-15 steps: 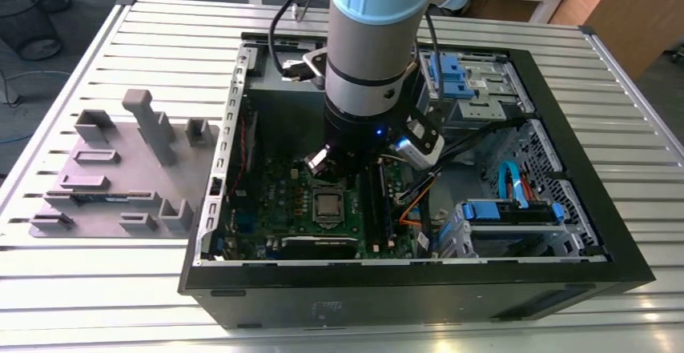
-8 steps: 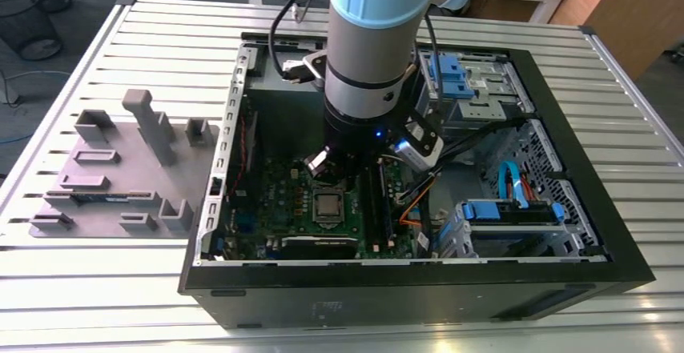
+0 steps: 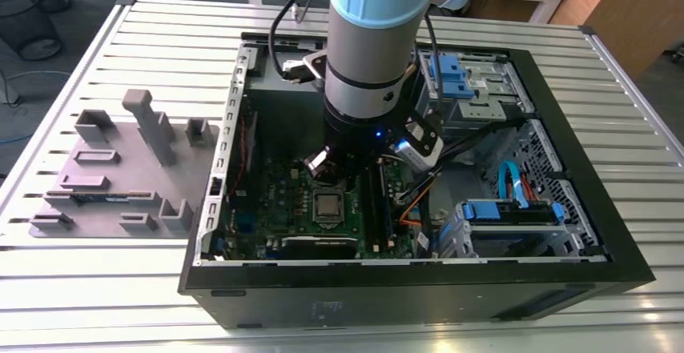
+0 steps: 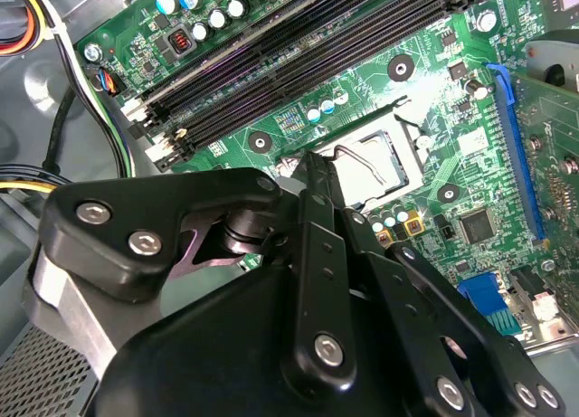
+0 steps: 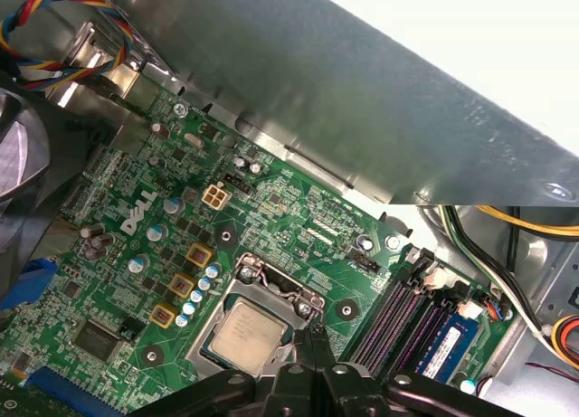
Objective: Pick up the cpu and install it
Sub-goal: 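Install the first cpu locking lever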
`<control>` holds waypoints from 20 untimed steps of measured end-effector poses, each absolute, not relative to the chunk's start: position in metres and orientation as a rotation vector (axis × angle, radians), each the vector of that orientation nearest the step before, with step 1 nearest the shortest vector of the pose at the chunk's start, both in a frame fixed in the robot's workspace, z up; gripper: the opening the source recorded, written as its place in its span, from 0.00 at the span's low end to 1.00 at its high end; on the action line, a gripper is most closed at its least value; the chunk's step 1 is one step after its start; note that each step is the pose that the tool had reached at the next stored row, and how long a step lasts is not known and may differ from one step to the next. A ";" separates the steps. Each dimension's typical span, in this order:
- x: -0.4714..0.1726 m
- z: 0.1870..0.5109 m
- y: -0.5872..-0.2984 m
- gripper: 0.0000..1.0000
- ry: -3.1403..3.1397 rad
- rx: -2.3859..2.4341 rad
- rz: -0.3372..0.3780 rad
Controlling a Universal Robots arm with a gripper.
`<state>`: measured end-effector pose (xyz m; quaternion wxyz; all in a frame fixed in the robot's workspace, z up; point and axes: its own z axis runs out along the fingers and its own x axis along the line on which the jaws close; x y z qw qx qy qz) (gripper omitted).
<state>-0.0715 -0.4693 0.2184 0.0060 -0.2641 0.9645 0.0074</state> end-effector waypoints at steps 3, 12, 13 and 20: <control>-0.071 0.216 -0.469 0.11 3.018 -0.826 0.023; -0.072 0.214 -0.470 0.11 3.019 -0.826 0.021; -0.071 0.214 -0.470 0.11 3.019 -0.826 0.021; -0.072 0.214 -0.470 0.11 3.019 -0.826 0.022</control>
